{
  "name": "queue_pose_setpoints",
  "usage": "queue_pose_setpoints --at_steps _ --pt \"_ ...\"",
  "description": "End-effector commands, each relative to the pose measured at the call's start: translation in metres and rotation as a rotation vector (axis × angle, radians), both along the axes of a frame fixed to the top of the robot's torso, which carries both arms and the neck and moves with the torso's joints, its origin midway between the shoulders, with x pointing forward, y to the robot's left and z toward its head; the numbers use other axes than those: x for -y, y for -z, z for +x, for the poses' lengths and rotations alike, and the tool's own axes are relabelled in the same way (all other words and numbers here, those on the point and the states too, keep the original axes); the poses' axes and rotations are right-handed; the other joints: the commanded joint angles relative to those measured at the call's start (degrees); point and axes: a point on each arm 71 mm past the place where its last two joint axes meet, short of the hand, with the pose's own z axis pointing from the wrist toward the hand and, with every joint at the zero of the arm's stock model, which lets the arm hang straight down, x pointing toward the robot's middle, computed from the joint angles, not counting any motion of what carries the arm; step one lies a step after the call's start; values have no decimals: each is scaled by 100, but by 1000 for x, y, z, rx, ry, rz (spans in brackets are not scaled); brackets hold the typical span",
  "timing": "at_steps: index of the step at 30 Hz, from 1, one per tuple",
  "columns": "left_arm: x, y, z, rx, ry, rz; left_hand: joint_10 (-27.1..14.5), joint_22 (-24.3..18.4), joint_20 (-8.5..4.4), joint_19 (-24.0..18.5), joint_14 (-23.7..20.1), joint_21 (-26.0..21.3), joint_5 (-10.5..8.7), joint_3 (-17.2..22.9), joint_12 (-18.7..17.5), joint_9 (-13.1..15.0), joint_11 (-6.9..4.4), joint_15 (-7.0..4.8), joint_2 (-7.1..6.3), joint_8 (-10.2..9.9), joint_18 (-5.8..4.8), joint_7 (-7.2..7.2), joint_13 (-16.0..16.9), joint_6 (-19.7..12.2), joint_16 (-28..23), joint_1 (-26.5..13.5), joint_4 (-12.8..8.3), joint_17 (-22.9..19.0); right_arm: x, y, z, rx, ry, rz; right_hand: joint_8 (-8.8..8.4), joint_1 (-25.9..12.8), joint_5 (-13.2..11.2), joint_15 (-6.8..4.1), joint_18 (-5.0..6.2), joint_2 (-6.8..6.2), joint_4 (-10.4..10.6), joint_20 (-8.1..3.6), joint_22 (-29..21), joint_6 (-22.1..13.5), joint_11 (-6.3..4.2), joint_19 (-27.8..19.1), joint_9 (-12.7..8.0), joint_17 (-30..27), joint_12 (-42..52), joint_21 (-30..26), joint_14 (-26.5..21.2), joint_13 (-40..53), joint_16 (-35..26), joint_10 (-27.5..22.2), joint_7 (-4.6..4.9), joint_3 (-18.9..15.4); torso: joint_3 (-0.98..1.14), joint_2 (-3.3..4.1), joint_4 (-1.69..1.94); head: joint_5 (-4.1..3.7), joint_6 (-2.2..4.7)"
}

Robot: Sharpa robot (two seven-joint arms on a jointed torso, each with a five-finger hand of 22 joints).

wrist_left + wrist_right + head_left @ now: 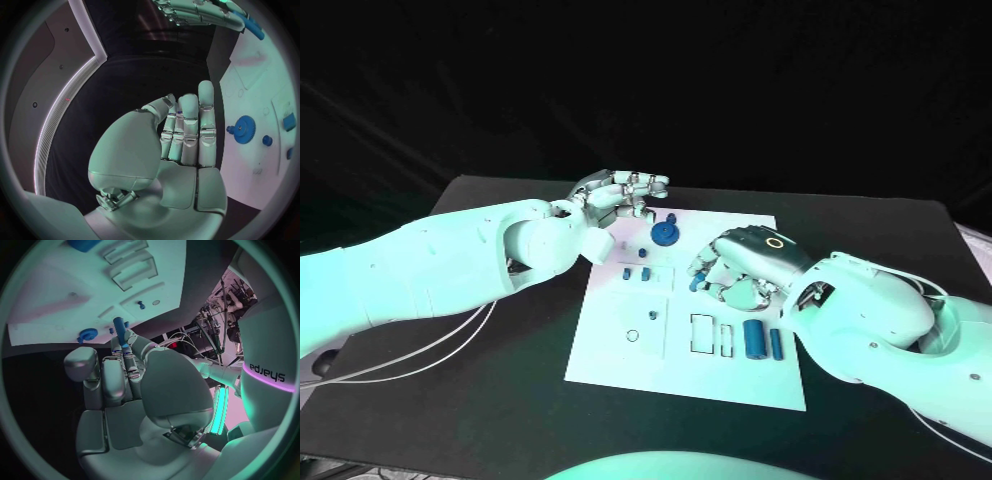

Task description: Assemble the parts on the task board

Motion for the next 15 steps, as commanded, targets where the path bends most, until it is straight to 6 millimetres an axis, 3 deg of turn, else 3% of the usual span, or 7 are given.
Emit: queue_pose_setpoints --at_steps 1,6,15 --pt "1 0 0 14 8 -4 -50 -6 35 3 -18 -20 8 -29 11 -3 5 0 -13 37 96 17 5 -41 1 -46 -1 -3 -14 0 -9 -21 -45 41 16 45 18 -44 -31 0 -9 5 6 34 -185 33 10 -3 32 40 226 8 33 223 5 31 0 -3 -5 35 -15" --pt "3 1 0 13 12 -6 -50 -6 35 3 -18 -20 8 -29 11 -3 5 0 -13 37 96 17 5 -41 1 -46 -1 -3 -36 7 -18 -55 -101 65 17 52 27 -46 -31 3 -15 2 10 37 -188 35 11 -11 31 45 225 8 29 229 4 42 -11 -5 -9 54 -36" --pt "7 1 0 12 20 -10 -50 -6 35 3 -18 -20 8 -29 11 -3 5 0 -13 37 96 17 5 -41 1 -46 -1 -3 -61 34 -23 -118 -143 73 17 65 37 -49 -31 6 -27 -2 14 37 -188 36 11 -14 28 51 225 8 30 233 5 57 -4 3 7 121 -96"
